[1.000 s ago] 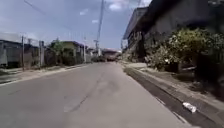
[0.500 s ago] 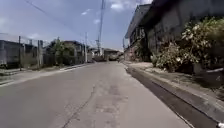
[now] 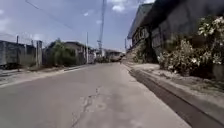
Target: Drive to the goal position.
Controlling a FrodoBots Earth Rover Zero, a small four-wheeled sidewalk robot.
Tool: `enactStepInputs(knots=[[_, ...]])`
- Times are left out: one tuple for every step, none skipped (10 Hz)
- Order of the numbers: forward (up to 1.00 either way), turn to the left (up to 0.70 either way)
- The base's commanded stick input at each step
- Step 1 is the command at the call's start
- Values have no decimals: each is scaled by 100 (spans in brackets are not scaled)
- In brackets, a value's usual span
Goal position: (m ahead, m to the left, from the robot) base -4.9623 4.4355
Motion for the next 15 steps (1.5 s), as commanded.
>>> enactStepInputs(knots=[[100, 0], [100, 0], [100, 0], [100, 0], [100, 0], [100, 0], [100, 0], [100, 0], [100, 0], [100, 0], [100, 0], [100, -5], [100, -38], [100, -40], [100, -40]])
